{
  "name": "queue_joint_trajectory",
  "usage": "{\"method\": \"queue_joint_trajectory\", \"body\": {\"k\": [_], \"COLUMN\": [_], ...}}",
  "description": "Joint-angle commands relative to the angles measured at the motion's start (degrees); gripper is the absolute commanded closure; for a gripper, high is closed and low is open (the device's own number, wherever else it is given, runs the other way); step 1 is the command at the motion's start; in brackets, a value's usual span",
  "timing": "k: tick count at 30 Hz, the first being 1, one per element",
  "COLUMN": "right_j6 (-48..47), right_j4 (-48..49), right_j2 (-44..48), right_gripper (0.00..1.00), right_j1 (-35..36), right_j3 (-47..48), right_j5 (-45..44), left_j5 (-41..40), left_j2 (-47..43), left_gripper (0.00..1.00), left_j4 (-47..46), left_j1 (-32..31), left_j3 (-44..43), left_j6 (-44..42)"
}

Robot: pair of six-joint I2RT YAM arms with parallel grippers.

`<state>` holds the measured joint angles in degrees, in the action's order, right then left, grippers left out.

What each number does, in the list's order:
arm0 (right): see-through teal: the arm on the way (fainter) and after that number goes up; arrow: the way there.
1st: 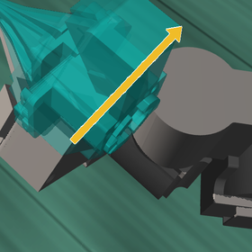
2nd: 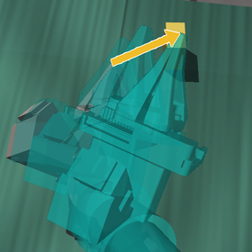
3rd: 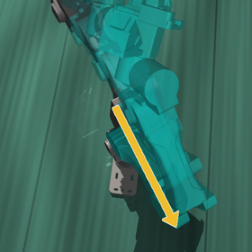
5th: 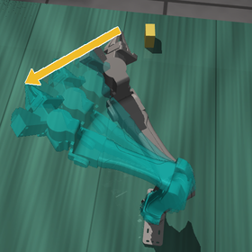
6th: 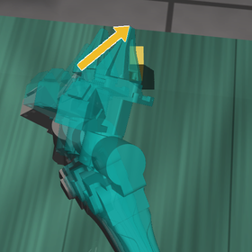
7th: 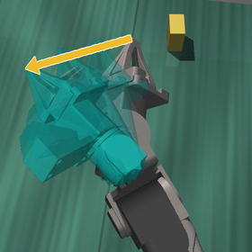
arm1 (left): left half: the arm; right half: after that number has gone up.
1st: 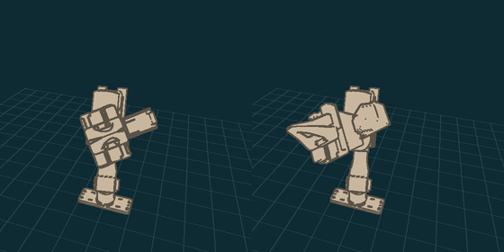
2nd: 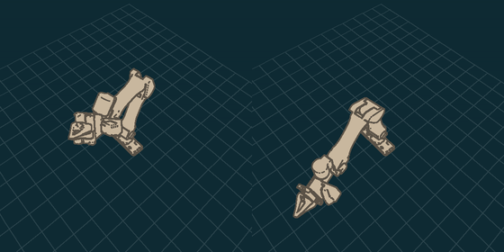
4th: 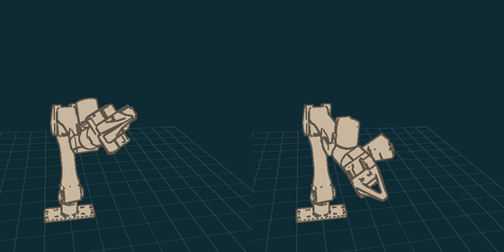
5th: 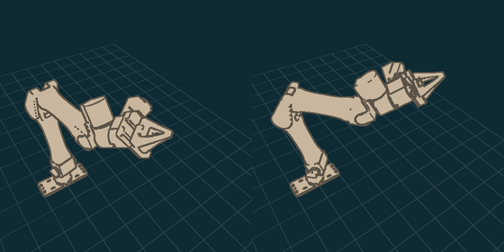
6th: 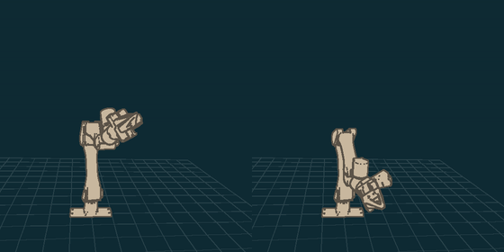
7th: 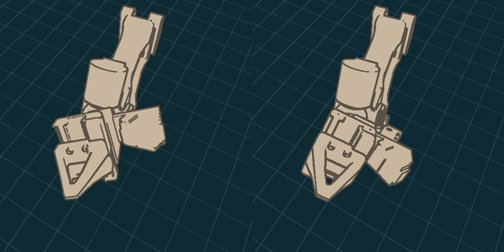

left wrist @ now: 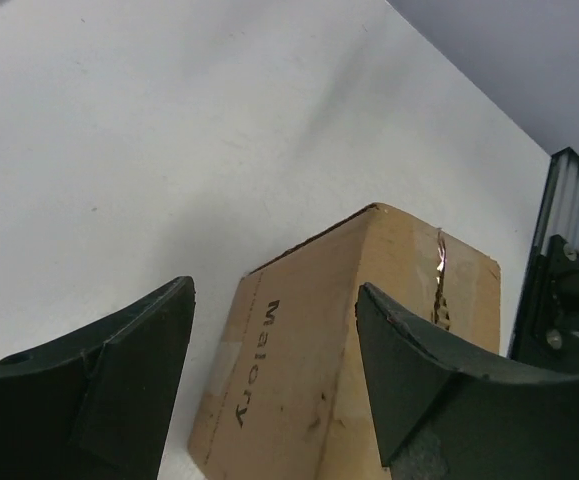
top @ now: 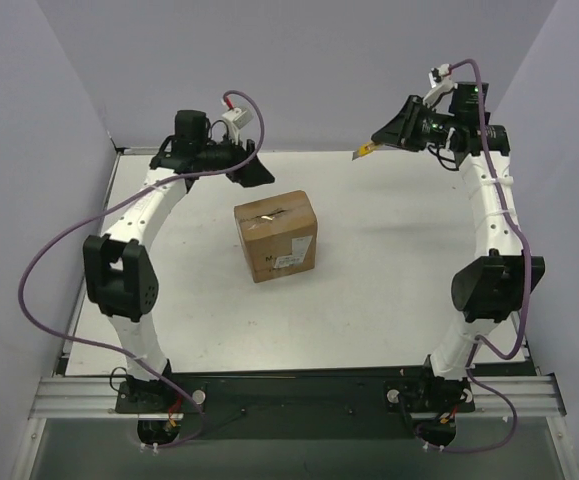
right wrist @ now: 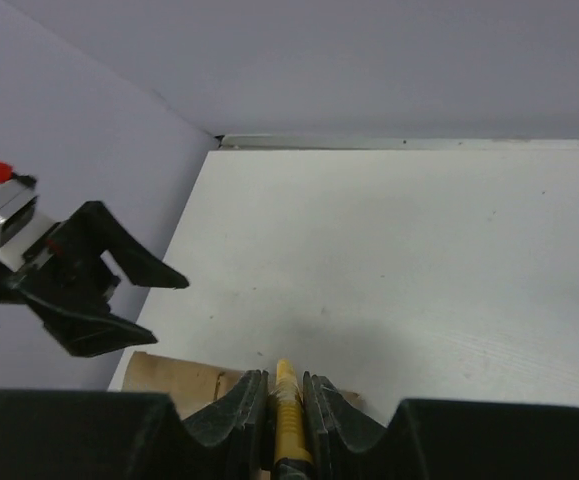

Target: Unpack the express box

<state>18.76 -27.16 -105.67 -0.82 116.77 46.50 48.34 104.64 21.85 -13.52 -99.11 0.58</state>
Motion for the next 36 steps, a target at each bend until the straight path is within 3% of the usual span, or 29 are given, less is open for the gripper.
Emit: {"method": "queue_joint_trajectory", "body": {"k": [1, 6, 10, 14, 23, 27, 31, 36], "right_j6": [5.39, 8.21, 16.73, 21.39, 45.82, 44.00, 34.52, 34.41], "right_j4": [4.30, 11.76, 22.21, 25.65, 51.93, 50.81, 33.68, 34.10], "right_j2": [3.79, 7.58, 8.28, 8.02, 5.47, 6.52, 11.09, 13.38], "right_gripper": [1.00, 1.00, 1.00, 1.00, 1.00, 1.00, 1.00, 1.00], "right_j1": [-1.20, -1.82, -1.55, -1.47, 0.47, 3.37, 4.77, 4.78], "right_j3": [-8.12, -17.95, -23.24, -25.53, -35.29, -36.17, -37.84, -41.27], "right_j5": [8.16, 15.54, 16.17, 17.13, 18.28, 17.49, 11.43, 10.80], "left_j5": [9.57, 11.70, 13.45, 15.03, 24.17, 24.44, 22.77, 22.50], "left_j2": [4.77, 5.84, 6.62, 7.16, 7.25, 6.89, 6.46, 6.10], "left_gripper": [0.24, 0.24, 0.25, 0.29, 0.35, 0.35, 0.36, 0.36], "left_j4": [-3.30, -4.71, -5.23, -4.71, -8.40, -8.84, -9.80, -10.86], "left_j1": [-1.95, -3.88, -5.20, -5.64, -6.34, -6.34, -6.34, -6.26], "left_j3": [-6.27, -3.91, -0.48, 1.90, 6.56, 8.23, 9.63, 10.25], "left_j6": [5.65, 8.21, 8.91, 8.65, 13.39, 14.45, 15.15, 16.20]}}
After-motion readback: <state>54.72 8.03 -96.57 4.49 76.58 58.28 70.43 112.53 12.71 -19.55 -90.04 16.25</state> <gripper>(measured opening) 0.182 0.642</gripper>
